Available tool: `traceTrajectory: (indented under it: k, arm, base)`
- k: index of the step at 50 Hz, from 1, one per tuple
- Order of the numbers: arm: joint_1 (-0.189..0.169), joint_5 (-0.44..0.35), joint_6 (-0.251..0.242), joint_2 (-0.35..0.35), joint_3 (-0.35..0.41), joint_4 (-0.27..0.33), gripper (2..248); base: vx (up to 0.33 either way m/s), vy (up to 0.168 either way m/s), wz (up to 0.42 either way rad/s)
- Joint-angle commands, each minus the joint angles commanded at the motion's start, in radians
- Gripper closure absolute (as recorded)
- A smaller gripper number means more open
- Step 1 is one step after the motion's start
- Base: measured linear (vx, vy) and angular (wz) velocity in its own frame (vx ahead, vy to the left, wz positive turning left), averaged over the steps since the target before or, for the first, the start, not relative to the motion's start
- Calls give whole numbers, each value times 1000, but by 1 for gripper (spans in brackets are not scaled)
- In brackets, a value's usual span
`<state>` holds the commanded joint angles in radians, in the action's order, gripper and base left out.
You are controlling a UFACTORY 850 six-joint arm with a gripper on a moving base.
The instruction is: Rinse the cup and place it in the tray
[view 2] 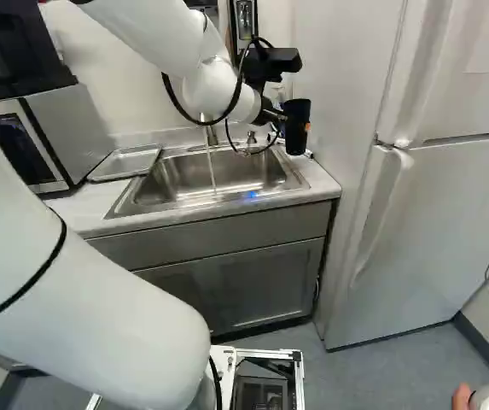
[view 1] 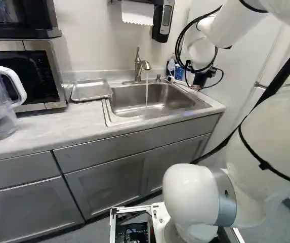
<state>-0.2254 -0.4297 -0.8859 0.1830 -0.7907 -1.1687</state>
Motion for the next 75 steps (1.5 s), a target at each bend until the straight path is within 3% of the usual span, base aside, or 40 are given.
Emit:
traceTrajectory:
  k: [26, 48, 75]
  arm:
    - [91, 0, 0, -4, -6, 0, 128]
    - [101, 11, 0, 2, -1, 0, 128]
    - [111, 86, 0, 7, 4, 0, 128]
  base:
    - [0, 0, 0]
    - [0, 0, 0]
    - [0, 0, 0]
